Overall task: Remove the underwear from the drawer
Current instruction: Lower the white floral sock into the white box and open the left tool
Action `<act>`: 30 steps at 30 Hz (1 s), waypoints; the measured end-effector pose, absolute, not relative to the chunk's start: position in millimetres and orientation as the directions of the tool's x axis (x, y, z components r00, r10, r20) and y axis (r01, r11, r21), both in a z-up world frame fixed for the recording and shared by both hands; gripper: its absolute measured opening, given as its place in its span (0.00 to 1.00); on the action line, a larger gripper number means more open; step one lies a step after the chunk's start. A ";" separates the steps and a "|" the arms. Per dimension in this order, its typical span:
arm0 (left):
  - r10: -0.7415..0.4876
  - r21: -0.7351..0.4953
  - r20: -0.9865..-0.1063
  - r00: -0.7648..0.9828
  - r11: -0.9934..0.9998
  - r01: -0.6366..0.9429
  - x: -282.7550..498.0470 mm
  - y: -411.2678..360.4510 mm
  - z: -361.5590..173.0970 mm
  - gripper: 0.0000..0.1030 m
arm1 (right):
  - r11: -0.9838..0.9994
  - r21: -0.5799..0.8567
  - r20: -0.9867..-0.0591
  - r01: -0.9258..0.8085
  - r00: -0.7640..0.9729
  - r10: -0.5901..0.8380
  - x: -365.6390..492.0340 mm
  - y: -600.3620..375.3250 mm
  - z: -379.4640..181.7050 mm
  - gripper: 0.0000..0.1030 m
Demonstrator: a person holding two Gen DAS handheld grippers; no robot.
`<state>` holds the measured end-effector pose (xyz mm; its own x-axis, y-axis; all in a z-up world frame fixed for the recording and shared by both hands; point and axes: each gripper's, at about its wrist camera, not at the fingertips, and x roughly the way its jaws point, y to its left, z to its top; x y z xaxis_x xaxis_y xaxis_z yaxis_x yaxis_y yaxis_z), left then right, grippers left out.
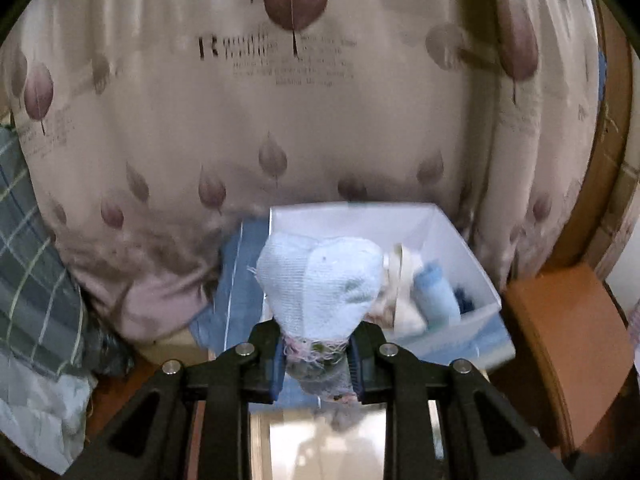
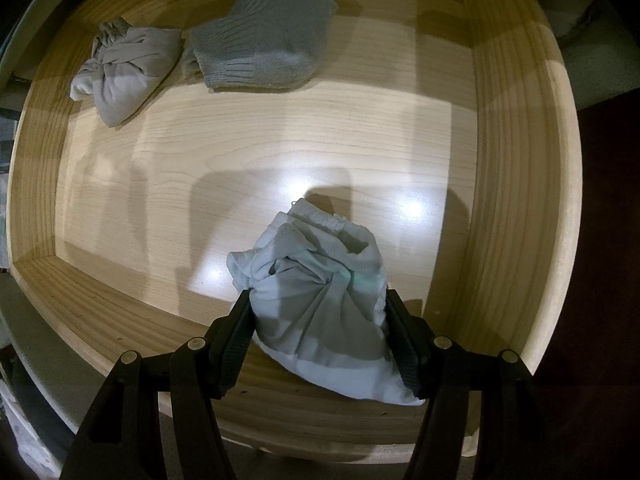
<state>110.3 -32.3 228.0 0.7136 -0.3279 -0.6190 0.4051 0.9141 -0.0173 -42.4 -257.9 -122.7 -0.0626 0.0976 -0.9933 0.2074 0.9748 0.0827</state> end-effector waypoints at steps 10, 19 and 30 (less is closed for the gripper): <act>-0.186 0.110 -0.678 0.711 0.931 0.348 197.5 -75.9 192.3 0.24 | 0.975 0.084 -0.993 0.207 -0.062 0.099 -42.9 -258.3 -123.3 0.58; -0.113 0.141 -0.796 0.594 0.921 0.363 236.6 -100.1 117.4 0.24 | 0.974 0.086 -0.993 0.208 -0.060 0.100 -43.5 -258.9 -123.6 0.58; -0.151 0.037 -0.828 0.540 0.946 0.321 247.3 -83.9 112.7 0.43 | 0.975 0.085 -0.993 0.207 -0.061 0.099 -44.1 -259.4 -124.5 0.58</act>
<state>247.3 -83.9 112.7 0.5399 -0.1506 -0.8282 0.3206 0.9465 0.0369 -44.1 -259.4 -124.5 -0.0609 0.0995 -0.9932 0.2066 0.9747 0.0850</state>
